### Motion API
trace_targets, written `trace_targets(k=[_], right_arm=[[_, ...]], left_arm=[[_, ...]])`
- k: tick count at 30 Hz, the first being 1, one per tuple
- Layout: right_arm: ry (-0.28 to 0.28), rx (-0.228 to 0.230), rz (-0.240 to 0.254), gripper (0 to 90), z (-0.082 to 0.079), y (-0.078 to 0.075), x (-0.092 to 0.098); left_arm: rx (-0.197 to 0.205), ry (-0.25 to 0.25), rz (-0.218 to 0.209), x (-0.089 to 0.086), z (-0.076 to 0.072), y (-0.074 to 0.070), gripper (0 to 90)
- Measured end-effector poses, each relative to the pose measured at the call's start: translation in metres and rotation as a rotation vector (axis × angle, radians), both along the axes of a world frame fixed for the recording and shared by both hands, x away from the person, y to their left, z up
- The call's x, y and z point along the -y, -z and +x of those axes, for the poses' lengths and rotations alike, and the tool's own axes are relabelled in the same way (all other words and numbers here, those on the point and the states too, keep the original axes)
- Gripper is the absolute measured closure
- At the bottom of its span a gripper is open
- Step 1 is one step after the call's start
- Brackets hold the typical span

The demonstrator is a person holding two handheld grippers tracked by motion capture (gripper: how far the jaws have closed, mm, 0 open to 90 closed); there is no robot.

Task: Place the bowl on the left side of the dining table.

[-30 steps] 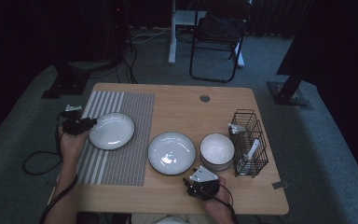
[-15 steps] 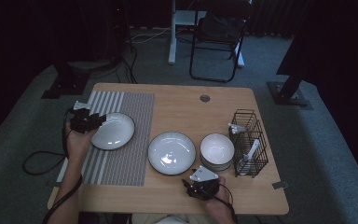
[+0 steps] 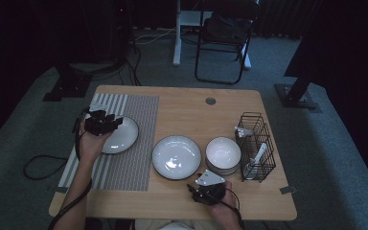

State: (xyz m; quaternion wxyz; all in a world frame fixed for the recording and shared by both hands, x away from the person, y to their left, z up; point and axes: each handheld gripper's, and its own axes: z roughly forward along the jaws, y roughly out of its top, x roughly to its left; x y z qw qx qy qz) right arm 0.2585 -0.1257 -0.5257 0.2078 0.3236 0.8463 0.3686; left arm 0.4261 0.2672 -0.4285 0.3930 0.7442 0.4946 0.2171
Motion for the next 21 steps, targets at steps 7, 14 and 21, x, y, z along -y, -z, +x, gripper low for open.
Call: trace_targets(k=[7,14,21], right_arm=[[-0.013,-0.014,0.011,42.0,0.000,0.000,0.000],[-0.016,-0.046,0.030,40.1,0.001,0.000,0.002],[-0.025,-0.073,0.046,38.0,0.002,0.000,0.002]], left_arm=[[0.005,0.043,0.011,0.021,0.002,-0.004,55.6],[0.001,0.094,-0.003,0.041,0.002,-0.007,55.5],[0.018,0.162,-0.012,0.065,0.000,-0.014,55.0]])
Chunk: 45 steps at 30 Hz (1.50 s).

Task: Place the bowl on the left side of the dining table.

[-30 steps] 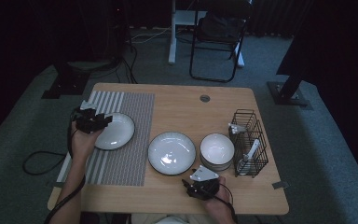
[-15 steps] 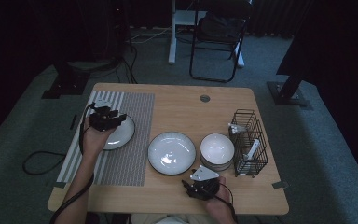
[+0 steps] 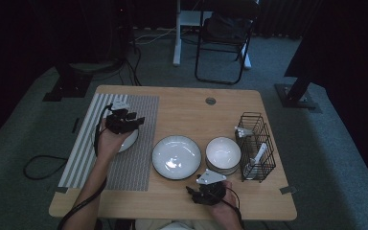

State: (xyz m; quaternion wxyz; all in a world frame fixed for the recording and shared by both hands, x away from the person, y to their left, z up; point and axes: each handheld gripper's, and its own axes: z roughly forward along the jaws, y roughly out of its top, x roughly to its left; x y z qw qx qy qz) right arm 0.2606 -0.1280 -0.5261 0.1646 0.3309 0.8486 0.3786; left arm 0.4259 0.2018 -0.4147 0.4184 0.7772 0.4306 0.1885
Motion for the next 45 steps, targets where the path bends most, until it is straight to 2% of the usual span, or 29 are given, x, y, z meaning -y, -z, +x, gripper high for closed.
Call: trace_targets(k=[3,7,17,24,45], right_arm=[[-0.014,-0.020,0.010,34.8,0.000,0.000,0.000],[-0.032,-0.022,0.003,29.5,-0.001,0.000,-0.002],[-0.036,-0.025,0.002,28.5,-0.002,0.001,-0.003],[-0.038,-0.024,0.002,28.4,-0.003,0.001,-0.003],[-0.038,-0.026,0.003,28.0,-0.003,0.001,-0.004]], left_arm=[[0.006,0.017,0.005,0.007,-0.001,-0.001,54.8],[0.019,0.062,0.012,0.025,-0.002,-0.005,54.6],[0.040,0.118,0.006,0.049,-0.004,-0.015,53.9],[0.031,0.145,-0.002,0.060,-0.005,-0.015,53.2],[0.045,0.209,-0.014,0.085,-0.011,-0.021,52.9]])
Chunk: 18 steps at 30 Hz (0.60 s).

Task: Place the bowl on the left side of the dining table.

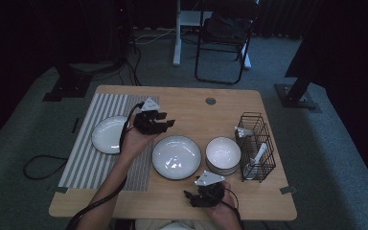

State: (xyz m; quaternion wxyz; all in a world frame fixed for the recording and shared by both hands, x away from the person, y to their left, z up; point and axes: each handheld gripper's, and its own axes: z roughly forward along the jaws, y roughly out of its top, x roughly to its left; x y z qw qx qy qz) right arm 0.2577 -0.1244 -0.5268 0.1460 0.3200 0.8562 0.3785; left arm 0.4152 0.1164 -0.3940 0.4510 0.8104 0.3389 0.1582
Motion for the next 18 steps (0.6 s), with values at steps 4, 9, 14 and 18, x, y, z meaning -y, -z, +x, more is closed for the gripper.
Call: trace_targets(k=[4,9,14,18], right_arm=[[0.001,0.000,0.001,28.0,0.000,0.000,0.000],[0.000,0.000,0.000,28.0,0.000,0.000,0.000],[0.000,0.000,0.000,28.0,0.000,0.000,0.000],[0.001,0.000,0.000,28.0,0.000,0.000,0.000]], left_arm=[[-0.007,0.021,-0.007,0.008,0.000,-0.002,52.8],[0.000,0.037,-0.002,0.017,0.000,-0.005,52.7],[0.004,0.060,0.004,0.025,-0.001,-0.007,52.7],[0.004,0.073,0.001,0.031,-0.002,-0.009,52.7]])
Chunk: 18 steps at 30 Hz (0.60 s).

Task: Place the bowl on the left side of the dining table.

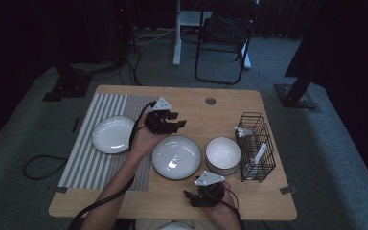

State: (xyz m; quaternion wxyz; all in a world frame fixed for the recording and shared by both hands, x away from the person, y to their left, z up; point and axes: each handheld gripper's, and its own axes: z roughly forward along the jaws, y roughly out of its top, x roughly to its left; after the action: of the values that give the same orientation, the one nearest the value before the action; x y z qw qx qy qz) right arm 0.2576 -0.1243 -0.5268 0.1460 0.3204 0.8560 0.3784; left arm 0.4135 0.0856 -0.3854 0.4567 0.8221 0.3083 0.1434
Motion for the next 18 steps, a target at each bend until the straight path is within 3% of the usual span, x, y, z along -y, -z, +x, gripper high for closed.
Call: trace_targets(k=[18], right_arm=[[0.000,-0.001,0.001,28.0,0.000,0.000,0.000]], left_arm=[[-0.015,0.064,-0.006,0.024,-0.005,0.002,52.7]])
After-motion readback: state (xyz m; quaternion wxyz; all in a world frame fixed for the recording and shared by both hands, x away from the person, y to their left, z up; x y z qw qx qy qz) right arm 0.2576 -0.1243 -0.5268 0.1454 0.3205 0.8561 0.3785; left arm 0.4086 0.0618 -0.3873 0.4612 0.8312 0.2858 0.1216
